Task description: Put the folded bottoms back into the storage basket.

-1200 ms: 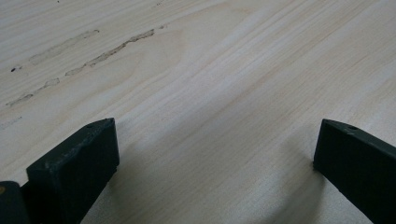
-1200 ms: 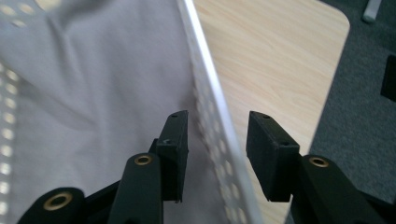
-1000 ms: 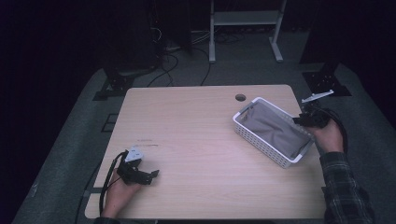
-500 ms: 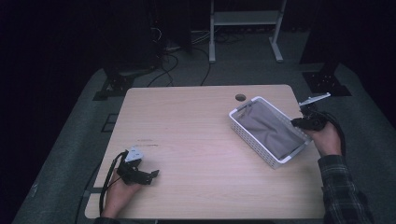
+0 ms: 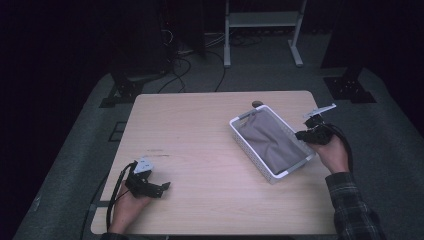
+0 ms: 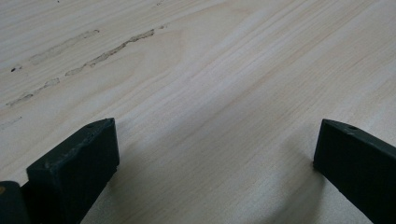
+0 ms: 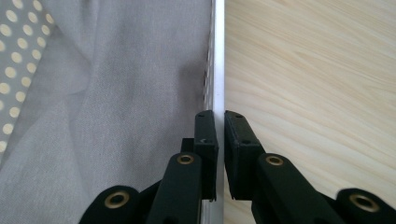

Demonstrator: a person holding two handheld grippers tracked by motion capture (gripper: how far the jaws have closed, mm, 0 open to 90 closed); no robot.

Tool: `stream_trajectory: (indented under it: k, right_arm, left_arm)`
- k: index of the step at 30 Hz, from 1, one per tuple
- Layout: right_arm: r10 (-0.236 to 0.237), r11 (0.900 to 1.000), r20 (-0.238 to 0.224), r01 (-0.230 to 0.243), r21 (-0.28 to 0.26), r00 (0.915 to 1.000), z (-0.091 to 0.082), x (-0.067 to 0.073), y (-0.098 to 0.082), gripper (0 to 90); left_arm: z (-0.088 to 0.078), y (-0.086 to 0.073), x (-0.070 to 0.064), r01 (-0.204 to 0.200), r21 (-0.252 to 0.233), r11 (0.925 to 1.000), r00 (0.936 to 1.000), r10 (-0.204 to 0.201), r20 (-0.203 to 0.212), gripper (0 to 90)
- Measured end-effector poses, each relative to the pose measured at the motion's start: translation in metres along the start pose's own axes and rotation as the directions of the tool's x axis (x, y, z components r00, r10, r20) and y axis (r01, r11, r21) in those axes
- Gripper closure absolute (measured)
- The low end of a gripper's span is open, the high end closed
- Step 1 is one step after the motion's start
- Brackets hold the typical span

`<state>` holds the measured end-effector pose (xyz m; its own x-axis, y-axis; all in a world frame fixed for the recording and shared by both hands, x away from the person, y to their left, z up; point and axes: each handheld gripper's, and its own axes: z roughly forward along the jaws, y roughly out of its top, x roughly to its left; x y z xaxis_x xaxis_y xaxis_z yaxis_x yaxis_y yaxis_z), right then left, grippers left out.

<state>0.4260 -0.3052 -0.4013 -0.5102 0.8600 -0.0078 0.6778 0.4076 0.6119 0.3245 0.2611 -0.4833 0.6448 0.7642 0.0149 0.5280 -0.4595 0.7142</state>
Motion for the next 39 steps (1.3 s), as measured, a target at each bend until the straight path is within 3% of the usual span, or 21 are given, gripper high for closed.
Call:
stream_trajectory:
  k: [5,12,16,19,23,26,31,33,39]
  right_arm:
    - [-0.028,1.000,-0.035,0.028,-0.002,0.9990,0.005,0.022,0.007,83.0]
    - [-0.045,0.999,-0.054,0.044,-0.023,0.9975,0.004,0.034,0.009,77.2]
    - [-0.025,0.996,-0.048,0.020,-0.089,0.9986,-0.012,0.029,0.006,79.2]
    - [-0.020,0.993,-0.037,0.015,-0.120,0.9991,-0.021,0.022,-0.001,86.0]
    - [-0.017,0.995,-0.033,0.013,-0.102,0.9993,-0.023,0.013,-0.012,89.6]
    - [-0.003,0.996,-0.058,-0.002,-0.092,0.9983,-0.021,0.012,-0.022,89.6]
    - [-0.010,0.996,-0.094,0.002,-0.089,0.9955,-0.014,0.015,-0.033,89.6]
    - [-0.022,0.997,-0.087,0.015,-0.077,0.9960,-0.014,0.019,-0.034,89.6]
    - [-0.034,0.995,-0.137,0.021,-0.095,0.9901,-0.013,0.025,-0.039,89.7]
  left_arm:
    - [0.000,0.000,0.000,0.000,0.000,1.0000,1.0000,0.000,0.000,0.0]
    - [0.000,0.000,0.000,0.000,0.000,1.0000,1.0000,0.000,0.000,0.0]
    - [0.000,0.000,0.000,0.000,0.000,1.0000,1.0000,0.000,0.001,0.0]
    - [0.000,0.000,0.000,-0.001,-0.001,1.0000,1.0000,0.001,0.001,0.0]
    - [0.000,0.000,0.000,0.001,-0.001,1.0000,1.0000,-0.001,0.000,0.0]
    - [0.000,0.000,0.000,0.000,-0.002,1.0000,1.0000,0.000,-0.001,0.0]
    - [0.000,0.000,0.000,0.001,-0.002,1.0000,1.0000,-0.001,0.000,0.0]
    - [0.000,0.000,0.001,-0.001,-0.002,1.0000,1.0000,0.001,-0.001,0.0]
    - [0.001,0.000,0.001,0.000,-0.002,1.0000,1.0000,0.000,-0.002,0.0]
